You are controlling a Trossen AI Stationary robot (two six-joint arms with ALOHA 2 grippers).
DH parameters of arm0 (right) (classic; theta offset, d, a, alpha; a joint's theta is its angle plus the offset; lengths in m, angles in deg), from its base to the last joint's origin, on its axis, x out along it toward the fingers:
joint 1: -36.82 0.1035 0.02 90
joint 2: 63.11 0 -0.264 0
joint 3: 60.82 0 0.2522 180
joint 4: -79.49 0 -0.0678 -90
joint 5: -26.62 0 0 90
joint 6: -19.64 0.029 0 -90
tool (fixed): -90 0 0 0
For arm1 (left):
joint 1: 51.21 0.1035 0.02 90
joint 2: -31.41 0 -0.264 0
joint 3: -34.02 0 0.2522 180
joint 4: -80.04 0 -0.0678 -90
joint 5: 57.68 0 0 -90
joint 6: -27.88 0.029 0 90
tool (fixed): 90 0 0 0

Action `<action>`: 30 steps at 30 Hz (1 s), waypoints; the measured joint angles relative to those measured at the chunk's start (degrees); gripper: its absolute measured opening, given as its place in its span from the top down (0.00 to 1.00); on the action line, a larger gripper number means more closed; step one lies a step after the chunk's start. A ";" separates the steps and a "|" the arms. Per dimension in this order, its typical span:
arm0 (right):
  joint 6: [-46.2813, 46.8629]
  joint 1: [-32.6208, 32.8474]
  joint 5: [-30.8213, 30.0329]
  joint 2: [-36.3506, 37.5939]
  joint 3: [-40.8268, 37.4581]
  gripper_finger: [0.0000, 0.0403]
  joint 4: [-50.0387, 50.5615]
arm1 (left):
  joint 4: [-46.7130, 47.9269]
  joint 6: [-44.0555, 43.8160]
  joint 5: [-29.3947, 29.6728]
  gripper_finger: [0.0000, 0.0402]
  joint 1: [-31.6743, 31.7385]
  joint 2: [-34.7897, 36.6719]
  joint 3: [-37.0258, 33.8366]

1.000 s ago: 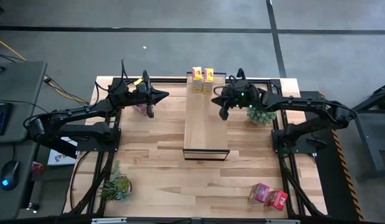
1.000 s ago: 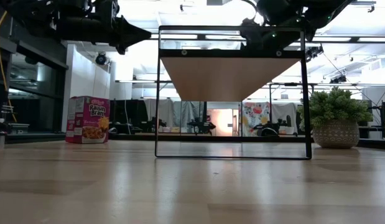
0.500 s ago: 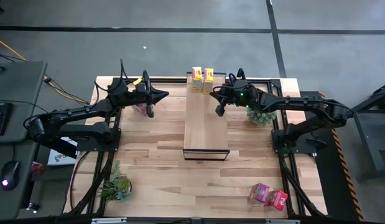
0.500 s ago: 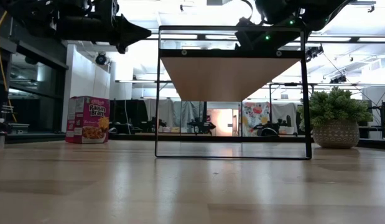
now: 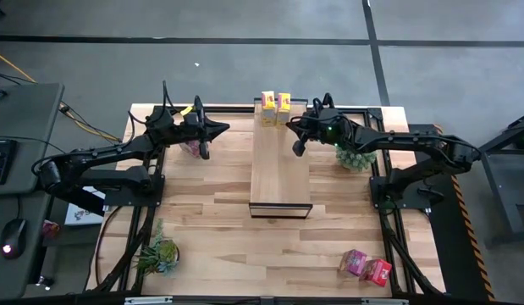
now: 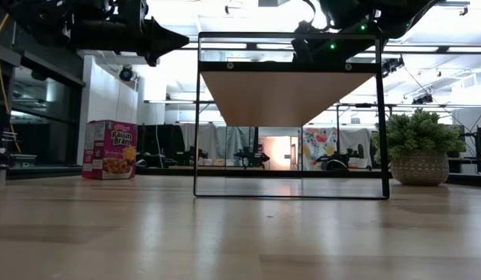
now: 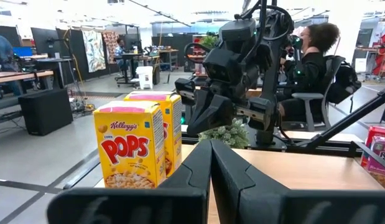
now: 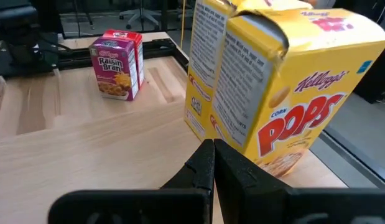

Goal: Stack cereal on shelf
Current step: Put the yellow cereal box on the shelf, then put the top purple cereal box on the shelf

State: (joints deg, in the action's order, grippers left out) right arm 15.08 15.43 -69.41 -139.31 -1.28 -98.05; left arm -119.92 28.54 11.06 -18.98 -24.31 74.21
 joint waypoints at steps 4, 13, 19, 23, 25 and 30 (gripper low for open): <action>0.14 -0.15 -1.48 0.00 0.00 1.00 -0.19 | 0.01 0.00 0.00 1.00 0.00 0.00 0.00; 1.04 -0.34 -2.19 0.00 0.00 1.00 -0.15 | 0.22 0.50 0.04 1.00 0.00 0.00 0.00; 0.08 1.65 0.47 4.70 0.00 1.00 9.15 | 3.30 2.31 0.07 1.00 0.00 0.02 0.00; 2.28 3.94 -3.46 10.37 0.00 1.00 15.99 | 4.01 1.05 0.89 0.99 -0.05 0.02 0.00; 3.17 5.18 -5.84 12.93 0.00 1.00 18.24 | 3.95 -0.31 2.83 0.96 -0.53 0.02 0.00; 5.29 7.56 -11.18 17.61 0.00 1.00 23.08 | 9.53 0.02 9.04 0.78 -3.81 0.00 2.14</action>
State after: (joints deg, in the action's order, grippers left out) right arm 20.37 22.99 -80.60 -121.70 -1.28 -74.97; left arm -110.39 28.57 20.10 -22.79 -24.31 76.35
